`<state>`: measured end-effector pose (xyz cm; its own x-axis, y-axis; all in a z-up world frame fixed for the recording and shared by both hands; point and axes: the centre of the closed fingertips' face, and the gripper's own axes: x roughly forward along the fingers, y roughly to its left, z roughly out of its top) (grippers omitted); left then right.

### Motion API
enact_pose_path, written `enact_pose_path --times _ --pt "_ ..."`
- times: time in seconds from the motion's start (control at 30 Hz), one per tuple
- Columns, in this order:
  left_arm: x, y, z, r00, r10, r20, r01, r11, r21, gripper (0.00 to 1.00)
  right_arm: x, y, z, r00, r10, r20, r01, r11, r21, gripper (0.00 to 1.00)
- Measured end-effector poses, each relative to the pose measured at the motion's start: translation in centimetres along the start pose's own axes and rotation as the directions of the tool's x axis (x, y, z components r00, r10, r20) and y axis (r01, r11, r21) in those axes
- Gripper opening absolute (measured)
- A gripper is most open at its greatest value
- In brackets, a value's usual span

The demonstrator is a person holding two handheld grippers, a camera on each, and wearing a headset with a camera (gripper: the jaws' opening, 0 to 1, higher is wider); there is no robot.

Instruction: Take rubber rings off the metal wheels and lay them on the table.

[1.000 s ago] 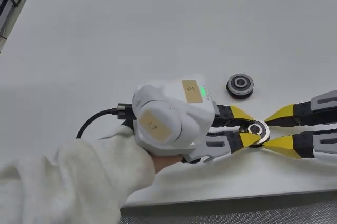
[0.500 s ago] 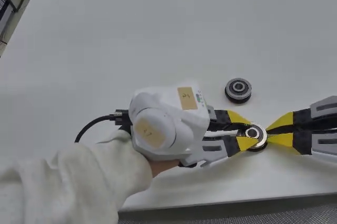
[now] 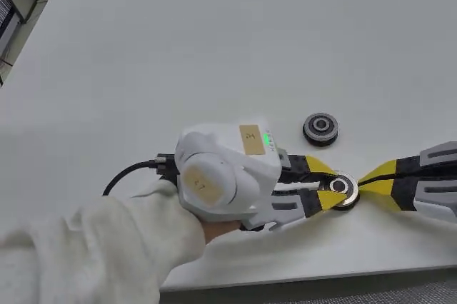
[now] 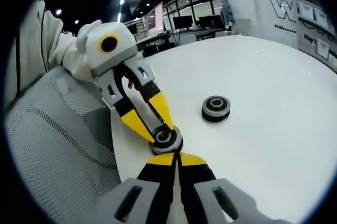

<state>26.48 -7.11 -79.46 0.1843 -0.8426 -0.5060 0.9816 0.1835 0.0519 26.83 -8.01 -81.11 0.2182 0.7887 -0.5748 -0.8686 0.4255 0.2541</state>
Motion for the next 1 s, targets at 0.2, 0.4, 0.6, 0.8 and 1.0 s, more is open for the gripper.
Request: enact_pose_path --times 0.2,0.4,0.6,0.8,1.0 --pt "0.0 0.0 0.0 1.0000 0.002 -0.001 -0.002 1.000 0.000 0.14 -0.2 -0.3 0.5 0.9981 0.008 0.062 -0.019 0.985 0.170 0.00" --pt "0.0 0.0 0.0 1.0000 0.002 0.002 -0.002 1.000 -0.002 0.14 -0.6 -0.5 0.8 0.9931 0.022 0.116 -0.058 0.945 0.321 0.00" --pt "0.0 0.0 -0.1 0.9999 0.001 0.011 -0.001 1.000 -0.004 0.14 -0.6 -0.4 1.1 0.9898 0.038 0.137 -0.092 0.908 0.408 0.00" --pt "-0.1 0.0 -0.1 0.9998 0.002 0.018 -0.002 1.000 -0.002 0.13 -0.5 -0.1 1.3 0.9881 0.048 0.146 -0.108 0.895 0.434 0.00" --pt "-0.1 0.0 -0.1 0.9997 -0.001 0.025 0.001 1.000 0.003 0.13 -0.6 0.4 1.6 0.9876 0.058 0.146 -0.115 0.901 0.417 0.00"
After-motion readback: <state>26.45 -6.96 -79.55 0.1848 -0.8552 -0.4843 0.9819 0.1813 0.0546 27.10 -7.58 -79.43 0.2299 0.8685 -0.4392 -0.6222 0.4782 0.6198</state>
